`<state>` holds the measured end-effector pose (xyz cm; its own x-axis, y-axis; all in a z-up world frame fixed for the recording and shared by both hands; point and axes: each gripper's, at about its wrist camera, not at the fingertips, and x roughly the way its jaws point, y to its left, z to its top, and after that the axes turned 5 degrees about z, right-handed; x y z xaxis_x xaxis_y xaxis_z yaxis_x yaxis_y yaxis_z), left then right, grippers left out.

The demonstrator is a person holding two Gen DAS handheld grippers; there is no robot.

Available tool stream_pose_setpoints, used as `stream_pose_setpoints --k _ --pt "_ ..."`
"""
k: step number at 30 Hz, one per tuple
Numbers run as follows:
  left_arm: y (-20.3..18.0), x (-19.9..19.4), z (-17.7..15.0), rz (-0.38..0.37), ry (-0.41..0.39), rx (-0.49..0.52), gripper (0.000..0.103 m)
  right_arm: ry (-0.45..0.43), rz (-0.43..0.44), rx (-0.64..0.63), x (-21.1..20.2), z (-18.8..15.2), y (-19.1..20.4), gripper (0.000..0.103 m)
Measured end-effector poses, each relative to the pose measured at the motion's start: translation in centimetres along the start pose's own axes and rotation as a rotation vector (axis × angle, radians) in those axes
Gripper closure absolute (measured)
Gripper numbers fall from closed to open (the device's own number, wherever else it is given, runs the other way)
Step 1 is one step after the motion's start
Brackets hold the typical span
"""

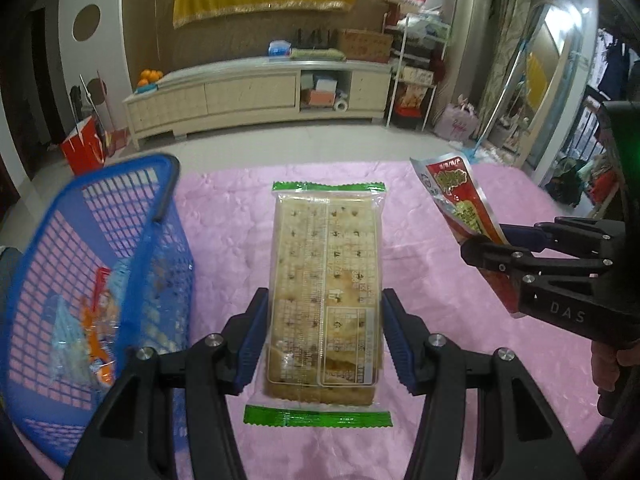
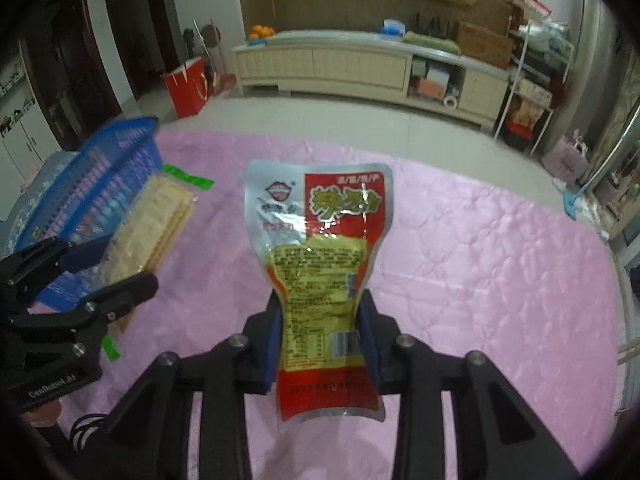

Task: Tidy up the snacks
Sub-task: 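Carry the cracker pack and red pouch over the basket with both grippers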

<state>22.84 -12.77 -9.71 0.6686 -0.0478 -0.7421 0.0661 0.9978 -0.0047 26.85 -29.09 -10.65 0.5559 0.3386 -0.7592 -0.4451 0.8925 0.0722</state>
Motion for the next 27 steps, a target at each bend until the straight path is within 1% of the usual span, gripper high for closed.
stream_pose_setpoints --k 1,2,5,8,11,12,16,20,24,26,27 --pt "0.1 -0.7 0.0 -0.002 -0.009 0.000 0.050 -0.014 -0.009 -0.002 -1.3 0.0 0.7 0.064" --pt "0.4 -1.7 0.0 -0.003 -0.024 0.000 0.050 -0.021 -0.010 -0.003 -1.6 0.3 0.8 0.064" --pt "1.3 -4.3 0.0 -0.007 -0.062 -0.002 0.050 -0.058 -0.021 -0.004 -4.2 0.5 2.0 0.064" --pt "2.5 -6.8 -0.1 0.003 -0.098 0.006 0.050 -0.090 -0.037 -0.003 -6.7 0.9 3.6 0.064" --pt "3.7 -8.7 -0.2 0.017 -0.126 0.016 0.050 -0.126 -0.040 -0.005 -7.9 1.5 4.4 0.064" --pt "4.2 -9.3 -0.3 0.021 -0.135 0.019 0.050 -0.149 -0.040 -0.007 -8.7 1.5 5.3 0.064" --pt "6.5 -11.7 -0.4 0.002 -0.163 0.012 0.050 -0.176 -0.034 -0.018 -10.2 1.8 7.6 0.064" --pt "8.2 -13.6 -0.5 0.014 -0.188 0.018 0.050 -0.211 -0.023 -0.027 -10.9 2.2 10.3 0.064" --pt "10.3 -15.1 0.0 0.035 -0.224 0.022 0.050 -0.247 -0.019 -0.013 -11.0 2.6 11.7 0.063" --pt "11.3 -15.6 0.2 0.043 -0.231 0.014 0.050 -0.235 0.016 -0.001 -10.4 3.3 12.4 0.063" --pt "12.0 -15.8 0.3 0.049 -0.235 0.010 0.050 -0.232 0.015 -0.002 -10.3 3.4 12.7 0.063"
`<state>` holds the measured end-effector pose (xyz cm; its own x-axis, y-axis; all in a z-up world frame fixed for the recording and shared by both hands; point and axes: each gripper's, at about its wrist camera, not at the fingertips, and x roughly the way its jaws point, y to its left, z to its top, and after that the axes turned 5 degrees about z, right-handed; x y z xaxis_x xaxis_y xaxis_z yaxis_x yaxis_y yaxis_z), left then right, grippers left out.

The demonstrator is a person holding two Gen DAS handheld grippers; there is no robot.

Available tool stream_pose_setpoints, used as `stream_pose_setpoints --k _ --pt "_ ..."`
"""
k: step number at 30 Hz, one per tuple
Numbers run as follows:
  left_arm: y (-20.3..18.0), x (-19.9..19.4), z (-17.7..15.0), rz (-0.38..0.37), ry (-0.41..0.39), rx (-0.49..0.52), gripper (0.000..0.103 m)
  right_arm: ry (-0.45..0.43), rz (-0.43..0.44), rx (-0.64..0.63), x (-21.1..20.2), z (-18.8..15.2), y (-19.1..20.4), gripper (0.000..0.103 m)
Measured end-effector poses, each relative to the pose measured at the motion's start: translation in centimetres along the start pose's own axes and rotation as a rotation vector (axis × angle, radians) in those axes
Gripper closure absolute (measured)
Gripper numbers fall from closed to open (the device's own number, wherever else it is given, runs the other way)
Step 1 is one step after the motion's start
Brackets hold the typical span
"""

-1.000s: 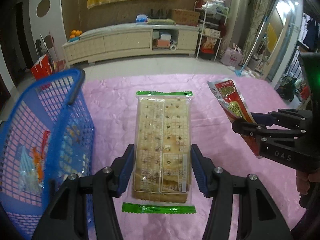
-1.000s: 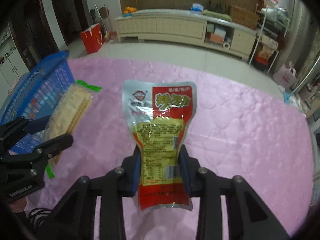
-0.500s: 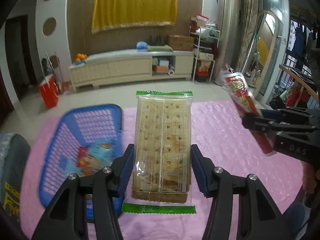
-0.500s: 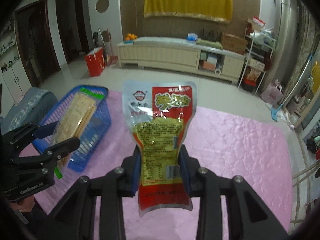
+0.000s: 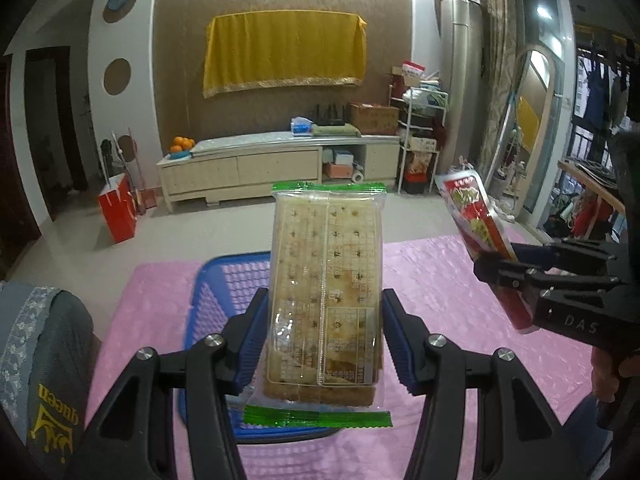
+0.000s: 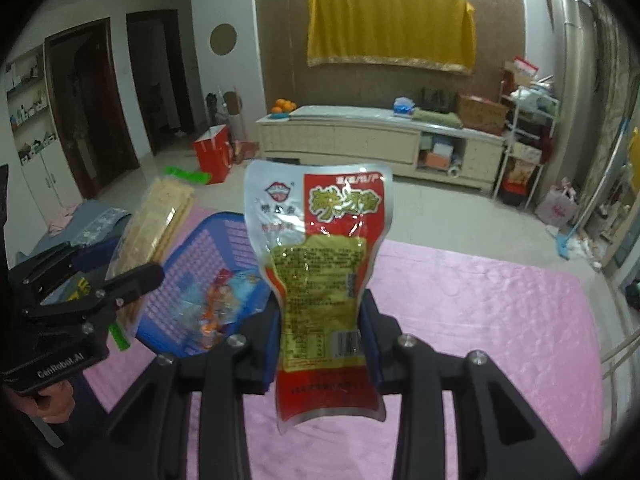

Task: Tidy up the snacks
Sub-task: 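Carry the cracker pack and red pouch over the basket with both grippers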

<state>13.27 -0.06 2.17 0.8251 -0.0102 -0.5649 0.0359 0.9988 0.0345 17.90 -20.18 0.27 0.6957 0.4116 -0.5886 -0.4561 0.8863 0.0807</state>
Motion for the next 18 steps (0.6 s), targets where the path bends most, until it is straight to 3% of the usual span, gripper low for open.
stream_pose_setpoints --k 3,8,18 --pt "1.9 0.0 0.1 0.032 -0.002 -0.011 0.050 -0.019 -0.017 -0.029 0.9 0.7 1.6 0.063" --pt "4.6 0.7 -0.4 0.057 0.026 -0.037 0.050 -0.008 0.036 -0.011 3.1 1.5 3.1 0.063" --pt "8.2 3.3 -1.7 0.102 0.084 -0.056 0.050 0.093 0.080 -0.064 8.8 1.7 6.9 0.062"
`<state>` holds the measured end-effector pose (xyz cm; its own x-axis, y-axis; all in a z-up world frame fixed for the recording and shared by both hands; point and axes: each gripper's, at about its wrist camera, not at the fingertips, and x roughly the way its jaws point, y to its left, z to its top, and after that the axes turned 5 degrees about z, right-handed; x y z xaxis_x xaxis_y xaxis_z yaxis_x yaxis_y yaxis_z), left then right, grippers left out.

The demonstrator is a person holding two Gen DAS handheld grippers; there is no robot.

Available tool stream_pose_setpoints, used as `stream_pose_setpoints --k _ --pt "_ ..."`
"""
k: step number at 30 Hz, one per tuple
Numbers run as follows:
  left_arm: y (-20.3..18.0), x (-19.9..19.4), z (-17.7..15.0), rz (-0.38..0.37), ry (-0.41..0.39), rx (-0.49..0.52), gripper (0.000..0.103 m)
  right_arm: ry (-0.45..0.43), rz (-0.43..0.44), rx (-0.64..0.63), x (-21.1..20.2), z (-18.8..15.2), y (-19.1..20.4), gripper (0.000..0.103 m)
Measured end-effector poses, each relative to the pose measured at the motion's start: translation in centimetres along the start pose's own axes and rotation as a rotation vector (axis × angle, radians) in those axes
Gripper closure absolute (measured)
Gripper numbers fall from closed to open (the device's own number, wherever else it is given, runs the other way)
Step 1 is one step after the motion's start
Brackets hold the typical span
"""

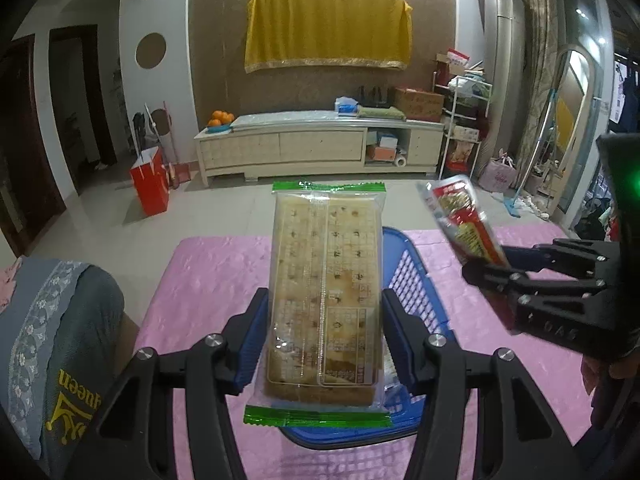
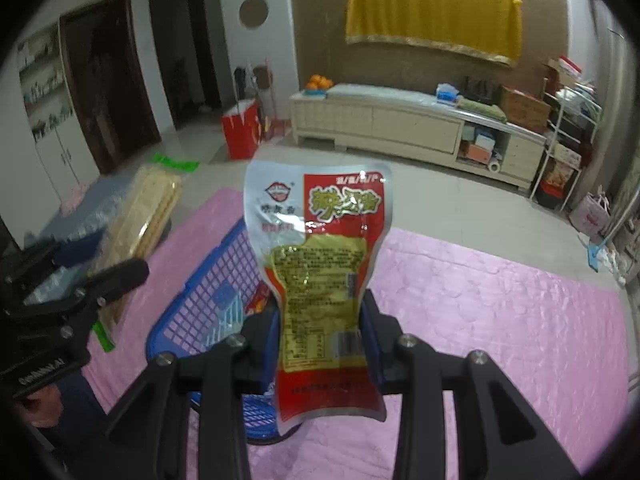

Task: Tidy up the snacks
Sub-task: 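Carry the cracker pack and red pouch over the basket with both grippers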

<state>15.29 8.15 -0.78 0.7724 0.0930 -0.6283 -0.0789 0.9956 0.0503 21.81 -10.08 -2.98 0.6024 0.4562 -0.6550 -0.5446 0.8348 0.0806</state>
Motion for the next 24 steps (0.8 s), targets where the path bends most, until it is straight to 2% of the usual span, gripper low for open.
stream_pose_setpoints --k 6,10,18,22,24 --pt "1.7 1.6 -1.5 0.000 0.047 -0.038 0.050 0.120 0.066 0.026 3.5 -0.5 1.6 0.062" --pt "2.5 2.2 -2.5 -0.003 0.071 -0.058 0.050 0.174 0.058 0.012 5.1 -1.5 3.1 0.062" --pt "3.0 2.5 -3.7 -0.017 0.096 -0.080 0.050 0.228 0.072 -0.005 7.3 -2.1 5.0 0.063" --pt "3.1 2.3 -3.7 -0.025 0.095 -0.071 0.050 0.243 0.040 -0.025 8.0 -2.6 5.3 0.062" --pt "3.2 2.3 -3.8 -0.026 0.098 -0.070 0.050 0.248 0.017 -0.034 8.2 -2.9 5.6 0.054"
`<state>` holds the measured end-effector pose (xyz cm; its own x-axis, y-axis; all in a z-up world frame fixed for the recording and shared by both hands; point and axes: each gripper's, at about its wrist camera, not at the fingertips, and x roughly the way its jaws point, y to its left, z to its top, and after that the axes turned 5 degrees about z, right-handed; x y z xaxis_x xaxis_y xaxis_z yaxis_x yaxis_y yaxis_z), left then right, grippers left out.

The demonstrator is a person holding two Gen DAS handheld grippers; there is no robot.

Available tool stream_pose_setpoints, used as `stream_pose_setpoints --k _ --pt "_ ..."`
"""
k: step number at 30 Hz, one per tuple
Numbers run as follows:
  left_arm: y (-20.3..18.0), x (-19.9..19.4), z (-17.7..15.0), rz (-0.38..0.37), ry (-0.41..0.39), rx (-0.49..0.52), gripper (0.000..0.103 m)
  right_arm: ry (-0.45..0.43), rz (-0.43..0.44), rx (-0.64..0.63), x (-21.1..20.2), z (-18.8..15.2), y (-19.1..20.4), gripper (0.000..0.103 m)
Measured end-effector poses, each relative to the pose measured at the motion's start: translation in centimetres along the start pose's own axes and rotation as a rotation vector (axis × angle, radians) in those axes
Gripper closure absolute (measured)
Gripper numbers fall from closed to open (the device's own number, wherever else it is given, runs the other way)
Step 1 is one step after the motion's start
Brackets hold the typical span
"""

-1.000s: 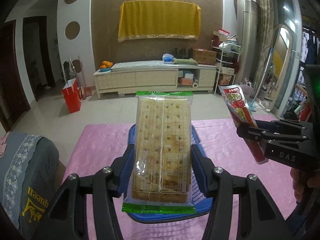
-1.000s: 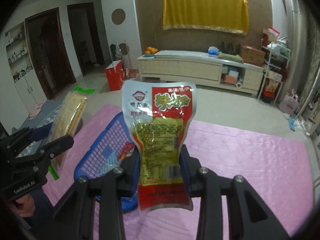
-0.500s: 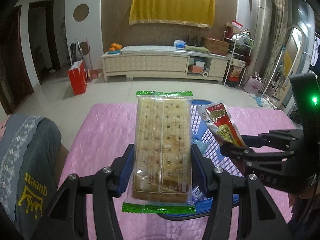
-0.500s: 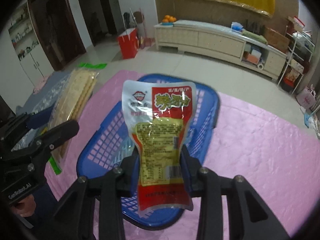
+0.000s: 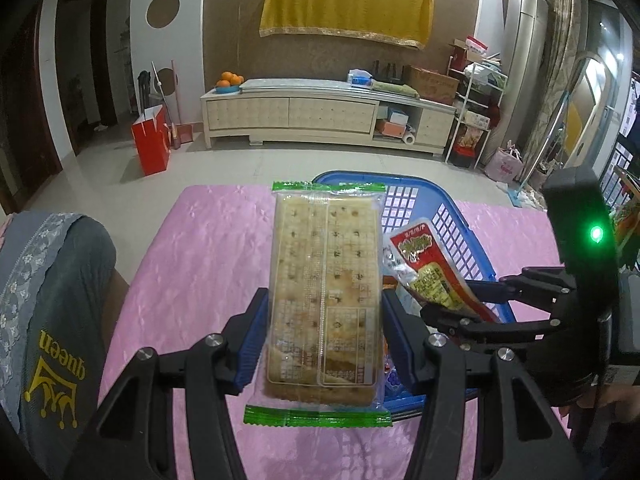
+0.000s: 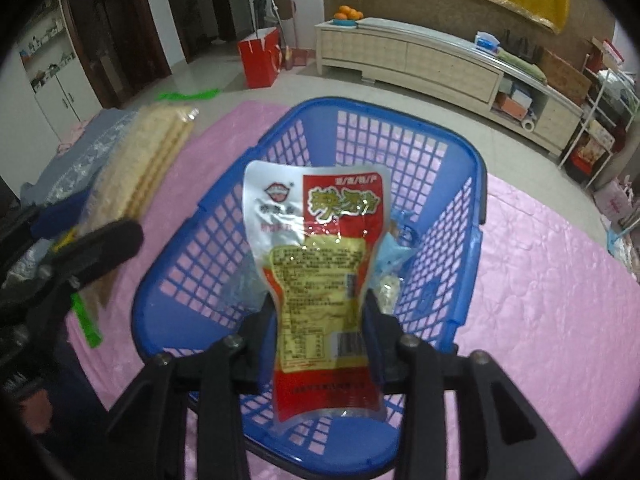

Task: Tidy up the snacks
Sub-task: 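Carry the cracker pack and red pouch over the basket with both grippers, then open both grippers to drop the cracker pack and red pouch into the basket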

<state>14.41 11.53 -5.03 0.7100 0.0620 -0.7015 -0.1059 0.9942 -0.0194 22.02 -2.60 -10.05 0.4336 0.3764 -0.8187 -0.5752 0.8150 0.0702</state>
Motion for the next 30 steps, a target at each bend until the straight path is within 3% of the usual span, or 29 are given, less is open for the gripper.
stream_pose_setpoints --k 7,18,30 --pt "0.1 -0.5 0.2 -0.008 -0.001 0.000 0.050 0.045 -0.014 -0.014 -0.4 -1.1 -0.1 0.029" --pt "-0.9 0.1 0.9 -0.041 0.007 0.033 0.050 -0.043 -0.033 0.043 -4.3 -1.1 -2.2 0.021" --pt "-4.1 4.2 2.8 -0.081 0.062 0.092 0.050 -0.080 -0.072 0.122 -3.8 -0.3 -7.1 0.016"
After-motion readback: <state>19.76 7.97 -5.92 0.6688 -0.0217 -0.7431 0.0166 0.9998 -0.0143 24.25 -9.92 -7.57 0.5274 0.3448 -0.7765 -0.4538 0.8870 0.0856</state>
